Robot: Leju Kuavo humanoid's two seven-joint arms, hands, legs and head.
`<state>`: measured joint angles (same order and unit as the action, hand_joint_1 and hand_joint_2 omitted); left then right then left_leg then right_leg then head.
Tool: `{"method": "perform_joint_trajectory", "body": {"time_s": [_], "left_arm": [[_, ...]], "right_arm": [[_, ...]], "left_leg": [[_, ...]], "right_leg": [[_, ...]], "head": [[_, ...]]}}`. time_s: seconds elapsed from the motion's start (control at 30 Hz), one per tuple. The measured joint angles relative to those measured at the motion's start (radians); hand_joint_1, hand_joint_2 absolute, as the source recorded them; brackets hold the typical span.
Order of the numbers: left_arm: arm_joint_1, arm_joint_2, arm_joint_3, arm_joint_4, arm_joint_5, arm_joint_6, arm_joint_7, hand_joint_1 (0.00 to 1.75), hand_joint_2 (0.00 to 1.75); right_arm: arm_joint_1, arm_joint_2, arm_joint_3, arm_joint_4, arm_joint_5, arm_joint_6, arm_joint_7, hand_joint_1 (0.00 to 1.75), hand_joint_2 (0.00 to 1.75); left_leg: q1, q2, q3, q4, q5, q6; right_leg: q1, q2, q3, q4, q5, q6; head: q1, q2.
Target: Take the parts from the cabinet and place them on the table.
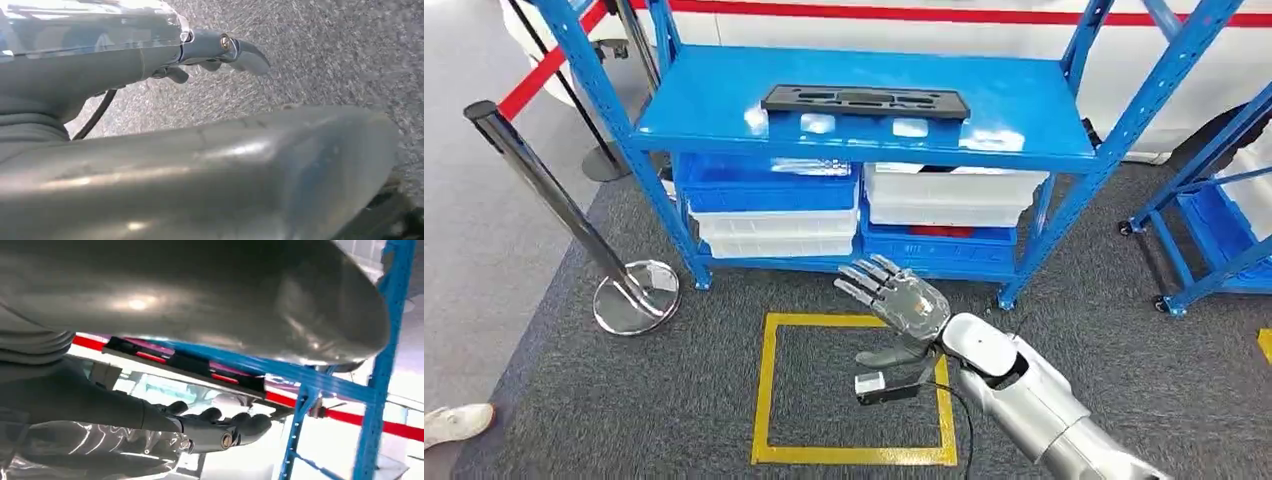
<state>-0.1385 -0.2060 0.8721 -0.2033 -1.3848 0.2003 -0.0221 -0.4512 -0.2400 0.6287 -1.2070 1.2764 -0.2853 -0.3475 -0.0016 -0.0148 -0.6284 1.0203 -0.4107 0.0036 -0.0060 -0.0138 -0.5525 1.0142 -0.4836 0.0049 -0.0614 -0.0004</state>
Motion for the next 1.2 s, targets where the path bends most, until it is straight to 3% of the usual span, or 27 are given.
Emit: {"method": "perform_joint_trajectory", "body": {"time_s": [0.1,0.13,0.2,0.23,0.27,0.3,0.37,0.4,0.43,0.53,0.6,0.63,0.7,0.73,0.77,0.8,0.83,0.9,0.97,1.03,1.1,1.13,1.2], "left_arm": [[0.001,0.001,0.000,0.000,-0.007,0.001,0.001,0.00,0.00],[-0.001,0.001,0.000,0.000,-0.008,0.001,0.001,0.00,0.00],[-0.003,0.001,-0.001,0.000,-0.010,0.001,0.001,0.00,0.00],[-0.002,0.001,-0.001,0.000,-0.010,0.001,0.001,0.00,0.00],[0.000,0.002,-0.001,0.000,-0.010,0.001,0.001,0.00,0.00],[0.002,0.003,-0.001,0.000,-0.010,0.001,0.001,0.00,0.00],[0.002,0.002,-0.001,0.000,-0.011,0.001,0.001,0.00,0.00],[0.002,0.001,-0.001,0.000,-0.011,0.001,0.001,0.00,0.00],[0.000,0.001,-0.001,0.000,-0.013,0.001,0.001,0.00,0.00],[-0.002,0.002,-0.002,0.000,-0.016,0.002,0.003,0.00,0.00],[-0.002,0.002,-0.002,0.000,-0.017,0.003,0.004,0.00,0.00],[-0.003,0.002,-0.002,0.000,-0.018,0.005,0.004,0.00,0.00],[-0.004,0.002,-0.002,0.000,-0.018,0.007,0.004,0.00,0.00],[-0.003,0.002,-0.002,0.000,-0.018,0.008,0.005,0.00,0.00],[-0.001,0.002,-0.002,0.000,-0.018,0.008,0.006,0.00,0.00],[0.000,0.002,-0.002,0.000,-0.018,0.008,0.007,0.00,0.00],[0.000,0.002,-0.002,0.000,-0.018,0.010,0.007,0.00,0.00],[-0.001,0.003,-0.002,0.000,-0.018,0.010,0.007,0.00,0.00],[-0.001,0.003,-0.002,0.000,-0.018,0.011,0.009,0.00,0.00],[-0.002,0.003,-0.002,0.000,-0.019,0.011,0.010,0.00,0.00],[0.000,0.003,-0.002,0.000,-0.019,0.011,0.010,0.00,0.00],[-0.001,0.003,-0.002,0.000,-0.019,0.011,0.010,0.00,0.00],[-0.006,0.002,-0.002,0.000,-0.021,0.011,0.010,0.00,0.00]], "right_arm": [[0.001,0.000,0.001,-0.001,0.000,-0.002,0.002,0.00,0.00],[0.000,0.005,0.001,-0.001,0.000,-0.003,0.002,0.00,0.00],[0.005,0.009,0.001,-0.001,0.000,-0.005,0.002,0.00,0.00],[0.009,0.010,0.001,0.000,0.000,-0.006,0.003,0.00,0.00],[0.013,0.010,0.001,-0.001,0.000,-0.008,0.003,0.00,0.00],[0.016,0.010,0.001,-0.001,0.000,-0.010,0.003,0.00,0.00],[0.014,0.010,0.001,-0.001,0.000,-0.011,0.003,0.00,0.00],[0.013,0.010,0.001,-0.001,-0.001,-0.013,0.002,0.00,0.00],[0.012,0.011,0.001,-0.001,-0.001,-0.014,0.002,0.00,0.00],[0.014,0.011,0.001,-0.006,-0.002,-0.019,0.002,0.00,0.00],[0.015,0.008,0.001,-0.011,-0.001,-0.023,0.002,0.00,0.00],[0.015,-0.001,0.001,-0.016,-0.001,-0.029,0.002,0.00,0.00],[0.017,-0.006,0.001,-0.021,-0.001,-0.032,0.002,0.00,0.00],[0.020,-0.006,0.001,-0.021,-0.001,-0.035,0.002,0.00,0.00],[0.024,-0.007,0.001,-0.021,-0.002,-0.039,0.002,0.00,0.00],[0.027,-0.007,0.001,-0.021,-0.001,-0.042,0.002,0.00,0.00],[0.030,-0.007,0.001,-0.023,-0.001,-0.046,0.002,0.00,0.00],[0.029,-0.007,0.001,-0.028,-0.002,-0.048,0.002,0.00,0.00],[0.028,-0.007,0.001,-0.030,-0.002,-0.050,0.002,0.00,0.00],[0.029,-0.007,0.002,-0.032,-0.002,-0.051,0.002,0.00,0.00],[0.030,-0.007,0.001,-0.038,-0.002,-0.052,0.002,0.00,0.00],[0.027,-0.007,0.001,-0.039,-0.002,-0.053,0.002,0.00,0.00],[0.029,-0.002,0.001,-0.039,-0.003,-0.055,0.002,0.00,0.00]], "left_leg": [[0.007,-0.001,0.017,-0.016,0.001,0.018],[0.007,-0.001,0.022,-0.017,-0.003,0.024],[0.006,-0.001,0.026,-0.017,-0.007,0.029],[0.006,-0.002,0.027,-0.016,-0.011,0.030],[0.006,-0.004,0.030,-0.015,-0.014,0.028],[0.006,-0.005,0.035,-0.014,-0.018,0.027],[0.006,-0.007,0.050,-0.012,-0.030,0.022],[0.006,-0.007,0.056,-0.010,-0.036,0.018],[-0.002,-0.007,0.054,-0.004,-0.043,0.010],[0.002,-0.005,0.057,-0.012,-0.048,-0.004],[0.004,-0.002,0.058,0.004,-0.062,-0.016],[0.003,0.000,0.042,0.042,-0.083,-0.022],[0.005,0.003,-0.043,0.201,-0.152,-0.029],[0.005,0.004,-0.086,0.275,-0.172,-0.032],[0.005,0.005,-0.112,0.309,-0.169,-0.032],[0.005,0.005,-0.113,0.292,-0.142,-0.030],[0.005,0.005,-0.090,0.226,-0.090,-0.027],[0.004,0.004,-0.015,0.045,0.015,-0.014],[-0.004,0.001,0.007,-0.004,0.001,-0.002],[-0.007,0.002,0.005,0.001,-0.004,0.005],[0.007,0.003,0.021,-0.019,0.001,0.015],[0.008,0.003,0.028,-0.025,-0.002,0.021],[0.007,0.004,0.033,-0.025,-0.006,0.028]], "right_leg": [[-0.007,0.001,0.006,0.014,-0.018,0.017],[-0.007,0.003,-0.023,0.071,-0.049,0.020],[-0.010,0.003,-0.113,0.232,-0.109,0.024],[-0.010,0.003,-0.153,0.293,-0.120,0.026],[-0.010,0.003,-0.173,0.310,-0.108,0.027],[-0.011,0.003,-0.169,0.284,-0.076,0.027],[-0.012,0.002,-0.107,0.125,0.033,0.021],[-0.012,-0.001,-0.074,0.043,0.072,0.016],[-0.003,-0.003,-0.060,0.022,0.054,0.013],[0.000,0.004,-0.058,0.015,0.041,-0.002],[-0.010,0.003,-0.044,0.002,0.043,-0.014],[-0.010,0.002,-0.039,0.000,0.040,-0.020],[-0.007,-0.001,-0.031,0.000,0.032,-0.029],[-0.006,-0.001,-0.027,0.001,0.028,-0.030],[-0.005,0.000,-0.022,0.001,0.024,-0.031],[-0.004,0.001,-0.015,0.001,0.019,-0.030],[-0.003,0.003,-0.006,0.002,0.012,-0.028],[-0.002,0.005,0.013,0.002,-0.002,-0.025],[0.003,0.009,0.012,0.005,-0.009,-0.014],[0.000,0.008,0.013,-0.002,-0.011,-0.005],[-0.001,0.009,0.018,0.002,-0.023,0.005],[0.001,0.010,0.005,0.034,-0.038,0.008],[-0.005,0.010,-0.077,0.180,-0.099,0.014]], "head": [[0.000,0.000],[0.000,0.000],[0.000,0.000],[0.000,0.000],[0.000,0.000],[0.000,0.000],[0.000,0.000],[0.000,0.000],[0.000,0.000],[0.000,0.000],[0.000,0.000],[0.000,0.000],[0.000,0.000],[0.000,0.000],[0.000,0.000],[0.000,0.000],[0.000,0.000],[0.000,0.000],[0.000,0.000],[0.000,0.000],[0.000,0.000],[0.000,0.000],[0.000,0.000]]}}
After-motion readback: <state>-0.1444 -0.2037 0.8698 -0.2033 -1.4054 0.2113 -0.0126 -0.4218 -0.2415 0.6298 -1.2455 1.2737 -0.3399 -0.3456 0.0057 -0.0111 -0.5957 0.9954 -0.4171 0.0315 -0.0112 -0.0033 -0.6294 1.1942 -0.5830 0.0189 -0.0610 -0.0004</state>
